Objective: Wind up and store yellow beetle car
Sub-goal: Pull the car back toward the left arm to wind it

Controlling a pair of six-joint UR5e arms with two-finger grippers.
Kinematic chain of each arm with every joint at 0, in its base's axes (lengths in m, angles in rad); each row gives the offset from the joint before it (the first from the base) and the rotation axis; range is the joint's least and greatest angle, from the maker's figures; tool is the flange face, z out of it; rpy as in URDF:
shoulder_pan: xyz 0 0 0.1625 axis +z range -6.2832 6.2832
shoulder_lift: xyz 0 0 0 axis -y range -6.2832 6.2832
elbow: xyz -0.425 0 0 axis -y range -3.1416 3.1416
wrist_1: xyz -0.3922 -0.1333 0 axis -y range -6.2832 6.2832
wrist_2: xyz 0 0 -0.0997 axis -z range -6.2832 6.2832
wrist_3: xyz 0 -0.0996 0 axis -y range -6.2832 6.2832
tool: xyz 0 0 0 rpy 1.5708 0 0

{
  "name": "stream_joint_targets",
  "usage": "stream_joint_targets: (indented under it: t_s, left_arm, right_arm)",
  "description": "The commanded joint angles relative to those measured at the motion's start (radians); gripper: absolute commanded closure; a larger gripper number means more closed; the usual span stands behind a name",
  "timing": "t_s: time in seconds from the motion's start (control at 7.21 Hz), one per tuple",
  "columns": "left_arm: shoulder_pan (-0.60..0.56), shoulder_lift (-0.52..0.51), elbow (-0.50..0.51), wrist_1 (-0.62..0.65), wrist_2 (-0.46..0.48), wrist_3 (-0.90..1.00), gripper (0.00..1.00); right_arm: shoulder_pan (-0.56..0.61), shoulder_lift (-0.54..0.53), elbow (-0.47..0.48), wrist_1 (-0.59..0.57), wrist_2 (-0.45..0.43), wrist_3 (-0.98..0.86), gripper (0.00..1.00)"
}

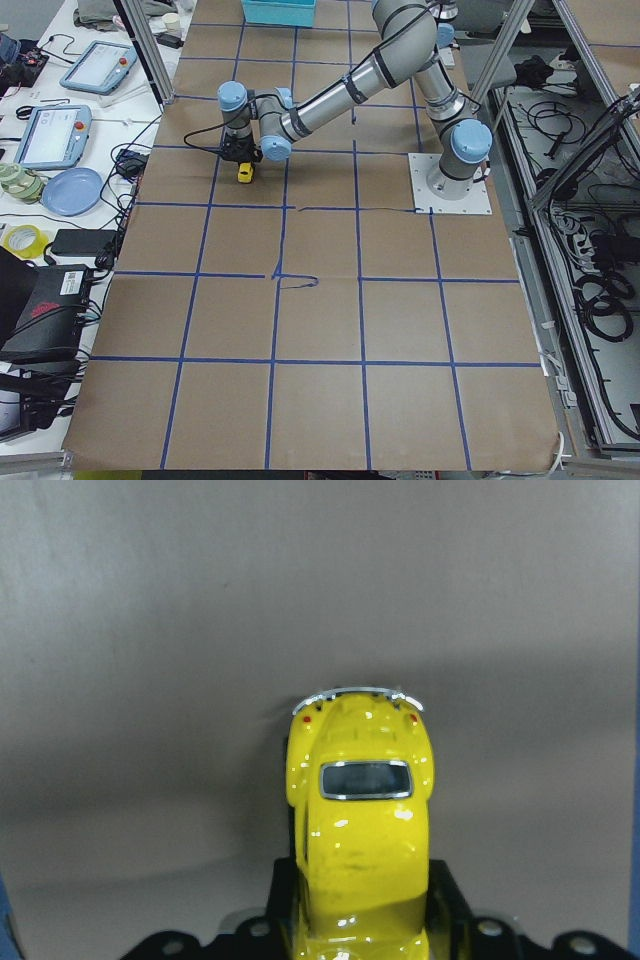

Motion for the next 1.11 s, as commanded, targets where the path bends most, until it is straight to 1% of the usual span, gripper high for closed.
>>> stream_joint_targets:
  t_s: [0.0, 0.69, 0.83, 0.97]
  left_arm:
    - [0.047, 0.0, -0.001, 0.002, 0.0, 0.006, 1.0]
    - [0.106, 0.004, -0.004, 0.002, 0.014, 0.069, 1.0]
    - [0.105, 0.009, -0.01, 0.003, 0.036, 0.054, 0.01]
    - [0.105, 0.018, -0.005, 0.003, 0.034, 0.052, 0.0]
  right_arm:
    - [0.0, -0.001, 0.0, 0.001, 0.0, 0.0, 0.0]
    - [0.0, -0.001, 0.0, 0.001, 0.0, 0.0, 0.0]
    - [0.0, -0.001, 0.0, 0.001, 0.0, 0.0, 0.0]
    - [0.0, -0.001, 0.0, 0.001, 0.0, 0.0, 0.0]
